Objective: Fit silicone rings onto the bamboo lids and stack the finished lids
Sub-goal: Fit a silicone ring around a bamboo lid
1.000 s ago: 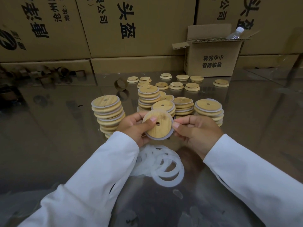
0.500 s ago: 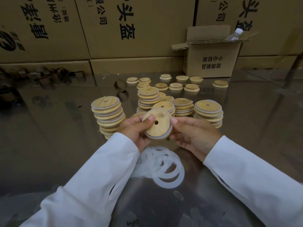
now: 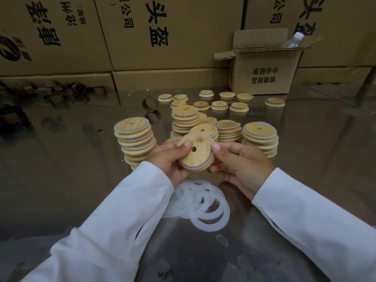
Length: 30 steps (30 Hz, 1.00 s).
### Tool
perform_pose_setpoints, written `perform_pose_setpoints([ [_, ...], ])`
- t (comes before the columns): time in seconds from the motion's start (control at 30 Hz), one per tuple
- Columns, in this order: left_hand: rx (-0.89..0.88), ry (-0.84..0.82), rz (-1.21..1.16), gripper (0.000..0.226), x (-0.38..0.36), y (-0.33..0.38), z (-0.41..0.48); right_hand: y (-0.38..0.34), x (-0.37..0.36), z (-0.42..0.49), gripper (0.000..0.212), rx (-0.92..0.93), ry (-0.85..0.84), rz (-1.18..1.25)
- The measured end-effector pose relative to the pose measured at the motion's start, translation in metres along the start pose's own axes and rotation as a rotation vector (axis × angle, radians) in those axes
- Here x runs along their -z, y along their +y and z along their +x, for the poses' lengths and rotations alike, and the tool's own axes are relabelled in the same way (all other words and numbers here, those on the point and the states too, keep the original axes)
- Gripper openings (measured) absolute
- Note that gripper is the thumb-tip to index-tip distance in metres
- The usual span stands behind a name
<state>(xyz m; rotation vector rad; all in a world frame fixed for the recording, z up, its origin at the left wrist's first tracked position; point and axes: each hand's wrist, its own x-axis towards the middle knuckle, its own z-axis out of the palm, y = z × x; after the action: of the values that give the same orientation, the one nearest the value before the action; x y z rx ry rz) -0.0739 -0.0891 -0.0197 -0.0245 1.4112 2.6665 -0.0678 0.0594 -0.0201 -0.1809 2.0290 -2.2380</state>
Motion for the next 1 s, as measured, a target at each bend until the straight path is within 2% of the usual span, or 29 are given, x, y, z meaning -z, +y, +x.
perform_pose_setpoints([
  [0.13,-0.064,0.024,0.098,0.017,0.001,-0.001,0.002,-0.002,0.001,0.001,0.018,0.035,0.014,-0.069],
  [0.27,-0.081,-0.005,0.218,0.023,0.002,-0.006,0.0,0.001,0.001,0.0,0.011,0.119,0.042,-0.24],
  [0.4,-0.158,0.076,0.255,0.028,0.003,-0.006,0.003,-0.001,0.009,0.006,0.018,0.032,0.182,-0.24],
  [0.5,-0.189,0.128,0.287,0.012,0.007,-0.002,0.006,0.002,0.019,0.012,0.021,0.007,0.267,-0.437],
  [0.57,-0.2,0.125,0.29,0.01,0.009,-0.001,0.006,0.002,0.023,0.015,0.021,0.008,0.289,-0.537],
  [0.63,-0.213,0.123,0.294,0.01,0.009,-0.002,0.006,0.004,0.025,0.016,0.02,0.006,0.277,-0.642],
  [0.7,-0.226,0.121,0.293,0.011,0.01,-0.002,0.006,0.006,0.025,0.014,0.027,0.042,0.241,-0.853],
  [0.87,-0.26,0.141,0.282,0.013,0.008,-0.001,0.006,0.008,0.019,0.008,0.066,0.095,0.103,-1.109],
  [1.0,-0.285,0.136,0.299,0.013,0.007,-0.001,0.006,0.009,0.013,0.009,0.066,0.119,0.111,-1.331],
])
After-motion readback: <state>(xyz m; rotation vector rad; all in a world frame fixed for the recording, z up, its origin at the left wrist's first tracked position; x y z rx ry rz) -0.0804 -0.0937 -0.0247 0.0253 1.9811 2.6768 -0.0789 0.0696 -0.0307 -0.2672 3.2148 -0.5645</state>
